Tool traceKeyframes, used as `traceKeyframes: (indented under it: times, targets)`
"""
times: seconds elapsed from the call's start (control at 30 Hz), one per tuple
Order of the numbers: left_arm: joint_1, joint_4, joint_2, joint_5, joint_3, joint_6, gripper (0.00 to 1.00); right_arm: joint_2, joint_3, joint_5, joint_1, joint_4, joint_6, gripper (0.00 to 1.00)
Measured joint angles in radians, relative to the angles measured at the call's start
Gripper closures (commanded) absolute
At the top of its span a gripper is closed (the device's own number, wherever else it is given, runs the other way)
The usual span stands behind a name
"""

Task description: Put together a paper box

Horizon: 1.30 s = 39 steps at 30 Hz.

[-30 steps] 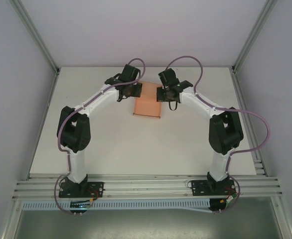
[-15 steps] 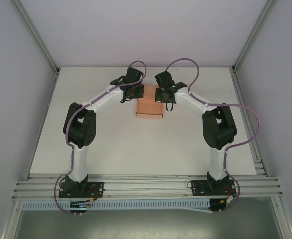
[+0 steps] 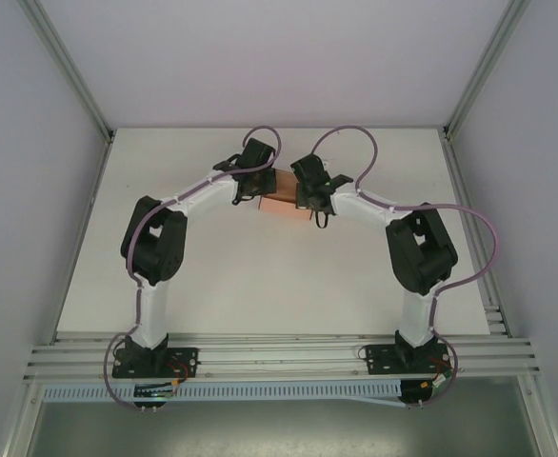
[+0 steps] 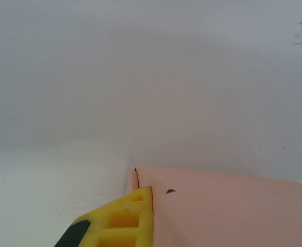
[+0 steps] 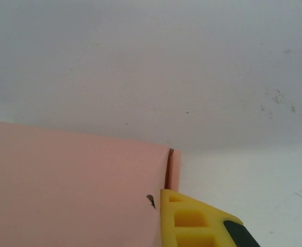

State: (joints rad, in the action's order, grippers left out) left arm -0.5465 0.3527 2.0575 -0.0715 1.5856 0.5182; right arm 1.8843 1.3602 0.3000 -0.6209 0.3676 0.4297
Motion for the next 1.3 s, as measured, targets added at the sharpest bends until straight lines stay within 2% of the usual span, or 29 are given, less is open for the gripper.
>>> traceKeyframes:
  times: [0.07, 0.23, 0.63, 0.93, 1.13, 1.3]
  targets:
    - [-0.003, -0.036, -0.031, 0.019, -0.053, -0.001, 1.0, -0.023, -0.037, 0.031, -0.014, -0.016, 0.0, 1.0]
    - [-0.01, -0.117, -0.114, 0.066, -0.187, -0.012, 0.9, -0.078, -0.126, 0.098, -0.052, -0.066, -0.005, 1.0]
    - [-0.01, -0.22, -0.212, 0.196, -0.372, -0.011, 0.85, -0.145, -0.265, 0.221, -0.121, -0.225, -0.046, 1.0]
    - [-0.015, -0.248, -0.275, 0.258, -0.468, -0.013, 0.79, -0.221, -0.486, 0.253, -0.16, -0.485, -0.113, 1.0]
    - [-0.025, -0.26, -0.305, 0.306, -0.513, -0.016, 0.69, -0.254, -0.612, 0.254, -0.173, -0.665, -0.183, 1.0]
    - [-0.033, -0.253, -0.343, 0.33, -0.558, -0.012, 0.51, -0.254, -0.654, 0.285, -0.2, -0.747, -0.229, 1.0]
